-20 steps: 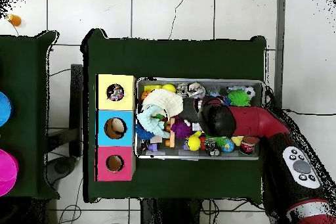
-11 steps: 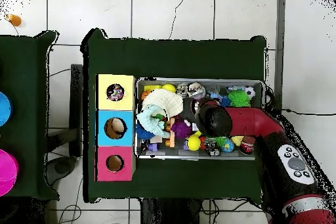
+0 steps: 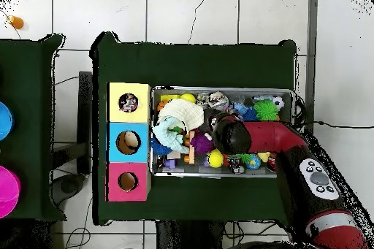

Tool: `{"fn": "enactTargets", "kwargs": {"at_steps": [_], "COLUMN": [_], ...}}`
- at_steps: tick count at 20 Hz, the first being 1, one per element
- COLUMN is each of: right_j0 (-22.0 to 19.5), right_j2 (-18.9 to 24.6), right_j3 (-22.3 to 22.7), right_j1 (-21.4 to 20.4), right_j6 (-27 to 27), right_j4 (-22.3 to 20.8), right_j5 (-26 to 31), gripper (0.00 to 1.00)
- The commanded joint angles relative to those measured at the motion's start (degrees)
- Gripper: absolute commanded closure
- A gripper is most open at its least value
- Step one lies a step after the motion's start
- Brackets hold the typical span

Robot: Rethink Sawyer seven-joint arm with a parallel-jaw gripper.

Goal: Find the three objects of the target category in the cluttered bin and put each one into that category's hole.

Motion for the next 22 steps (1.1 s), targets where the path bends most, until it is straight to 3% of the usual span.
{"fn": "enactTargets", "kwargs": {"at_steps": [1, 11, 16, 17, 20, 22], "right_j0": [0.65, -2.06, -2.73, -3.55, -3.60, -3.33], "right_j2": [-2.73, -2.92, -2.92, -2.03, -2.01, -2.06], "right_j3": [-0.53, 0.79, 0.79, 1.30, 1.45, 1.32], "right_j1": [2.93, 2.88, 4.23, 4.46, 4.79, 4.56], "right_j6": [-5.10, -7.58, -5.21, -4.62, -2.42, -2.55], "right_j4": [-5.55, -8.49, -8.81, -8.78, -8.79, -8.34], "right_j5": [7.07, 7.22, 5.48, 4.02, 1.05, 2.27], "gripper": [0.00, 0.00, 0.00, 1.00, 1.00, 1.00]}}
